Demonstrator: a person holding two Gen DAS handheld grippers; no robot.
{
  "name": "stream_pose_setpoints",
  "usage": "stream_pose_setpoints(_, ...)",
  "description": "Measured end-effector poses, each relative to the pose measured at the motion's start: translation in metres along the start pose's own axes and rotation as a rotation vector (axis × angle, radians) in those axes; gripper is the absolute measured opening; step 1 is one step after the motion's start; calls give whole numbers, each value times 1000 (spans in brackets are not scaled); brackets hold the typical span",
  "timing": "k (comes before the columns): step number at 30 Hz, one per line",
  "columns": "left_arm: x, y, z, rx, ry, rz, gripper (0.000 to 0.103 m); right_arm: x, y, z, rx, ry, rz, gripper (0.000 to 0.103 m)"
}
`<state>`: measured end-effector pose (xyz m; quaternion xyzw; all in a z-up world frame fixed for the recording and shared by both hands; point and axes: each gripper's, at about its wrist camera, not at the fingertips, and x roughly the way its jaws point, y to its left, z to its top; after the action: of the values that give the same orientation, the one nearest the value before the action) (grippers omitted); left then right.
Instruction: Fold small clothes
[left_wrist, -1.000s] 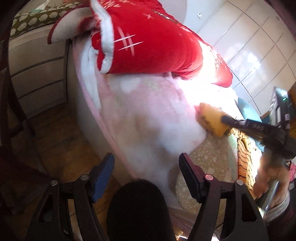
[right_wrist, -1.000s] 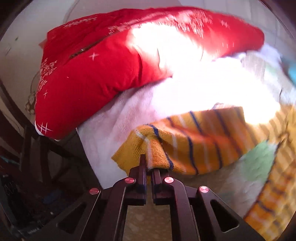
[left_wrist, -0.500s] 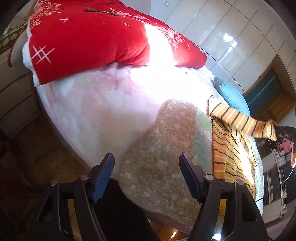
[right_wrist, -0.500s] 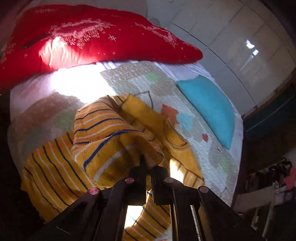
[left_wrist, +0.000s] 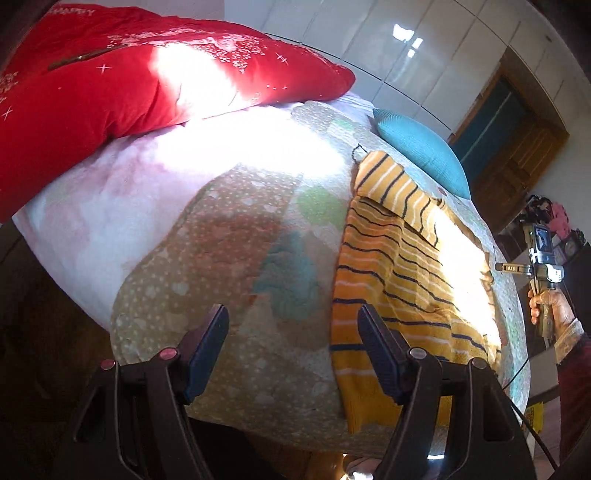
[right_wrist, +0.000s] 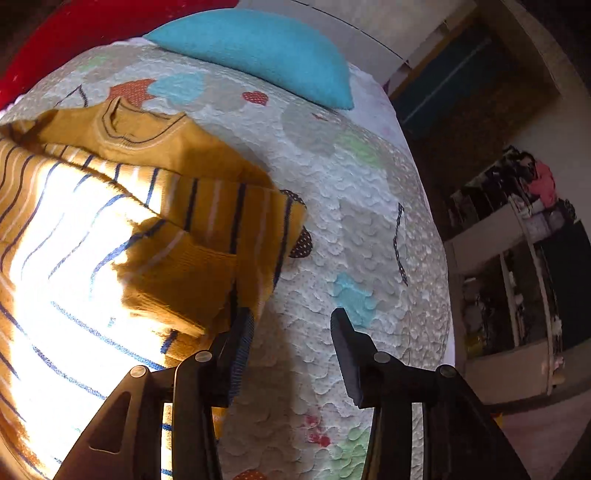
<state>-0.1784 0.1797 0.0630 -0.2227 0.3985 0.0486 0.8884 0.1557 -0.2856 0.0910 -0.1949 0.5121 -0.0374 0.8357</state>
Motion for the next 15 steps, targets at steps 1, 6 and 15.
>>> stream_pose_setpoints(1, 3, -4, 0, 15, 7, 4, 71, -2, -14, -5, 77, -7, 55, 46)
stream_pose_setpoints(6, 19, -20, -1, 34, 50, -6, 71, -16, -50, -29, 352, -88, 400, 48)
stream_pose_setpoints(15, 10, -51, -4, 103, 43, -5, 71, 26, 3, -26, 388, -71, 546, 17)
